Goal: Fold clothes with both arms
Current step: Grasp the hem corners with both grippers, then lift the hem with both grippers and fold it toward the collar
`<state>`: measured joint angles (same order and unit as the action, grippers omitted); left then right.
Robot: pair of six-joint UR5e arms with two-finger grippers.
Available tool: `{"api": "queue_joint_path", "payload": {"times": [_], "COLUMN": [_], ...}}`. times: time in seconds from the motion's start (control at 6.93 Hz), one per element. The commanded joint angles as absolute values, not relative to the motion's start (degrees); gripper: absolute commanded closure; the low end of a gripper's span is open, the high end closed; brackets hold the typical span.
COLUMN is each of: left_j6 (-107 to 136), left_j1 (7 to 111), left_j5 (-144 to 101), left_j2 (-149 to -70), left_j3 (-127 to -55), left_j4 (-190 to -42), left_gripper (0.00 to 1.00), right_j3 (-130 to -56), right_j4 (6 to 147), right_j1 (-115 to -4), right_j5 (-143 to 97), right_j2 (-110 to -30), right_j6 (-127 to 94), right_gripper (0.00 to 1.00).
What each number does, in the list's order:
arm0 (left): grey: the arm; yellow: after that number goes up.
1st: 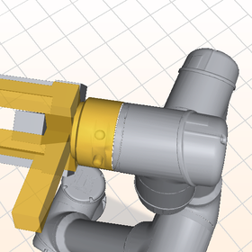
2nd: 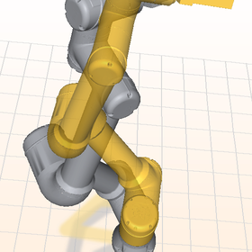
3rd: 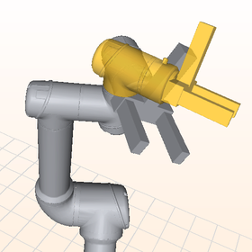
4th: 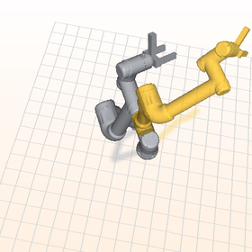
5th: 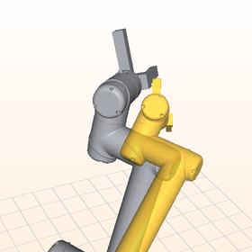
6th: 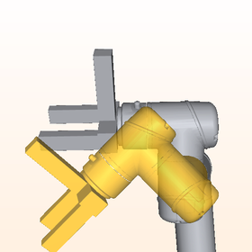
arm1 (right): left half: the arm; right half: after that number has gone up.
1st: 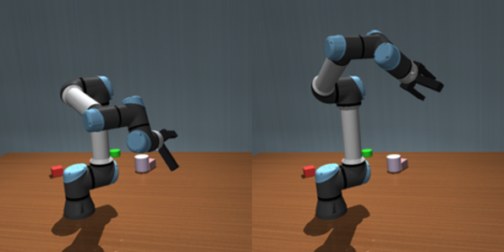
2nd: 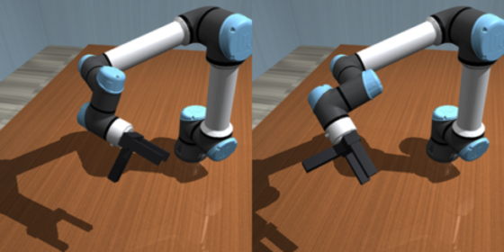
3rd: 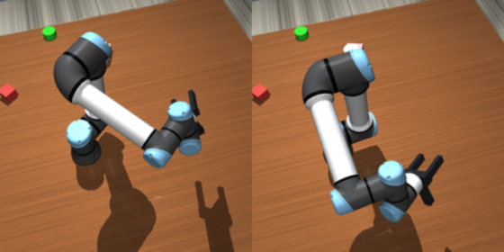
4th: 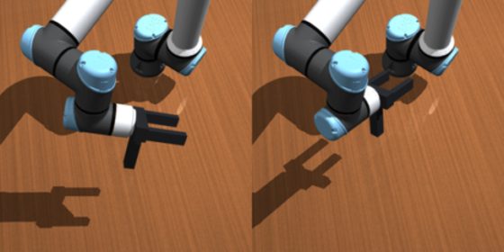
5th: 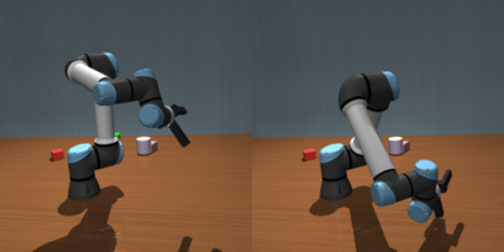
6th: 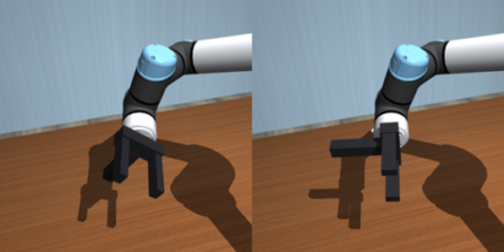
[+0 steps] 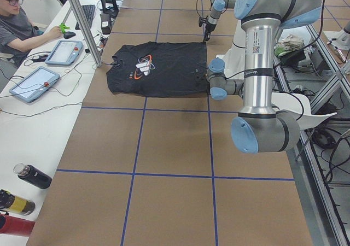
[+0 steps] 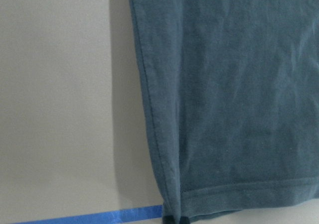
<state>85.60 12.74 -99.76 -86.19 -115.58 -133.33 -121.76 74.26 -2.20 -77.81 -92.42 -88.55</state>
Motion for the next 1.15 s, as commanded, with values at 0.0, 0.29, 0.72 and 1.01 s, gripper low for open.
{"api": "queue_joint_path", "payload": {"times": [0.0,0.29,0.72,1.01], "left_j6": [85.69,85.78,84.9,79.32], "left_j1": [12.74,13.09,17.73,24.48], "left_j5": [-99.76,-100.54,-113.5,-122.05], "left_j2": [-86.13,-85.52,-85.78,-85.87], "left_j3": [-115.58,-118.19,-133.88,-140.08], "left_j4": [-133.33,-133.07,-116.09,-111.01], "left_gripper": [1.0,1.0,1.0,1.0], "right_j3": [-121.82,-123.73,-131.99,-141.01], "right_j4": [74.27,74.35,74.88,77.85], "right_j1": [-2.2,-2.81,-13.49,-17.21], "right_j5": [-77.78,-78.22,-93.52,-108.29], "right_j2": [-92.29,-92.29,-93.33,-94.65], "right_j6": [-89.38,-89.47,-89.21,-88.68], "right_gripper": [1.0,1.0,1.0,1.0]}}
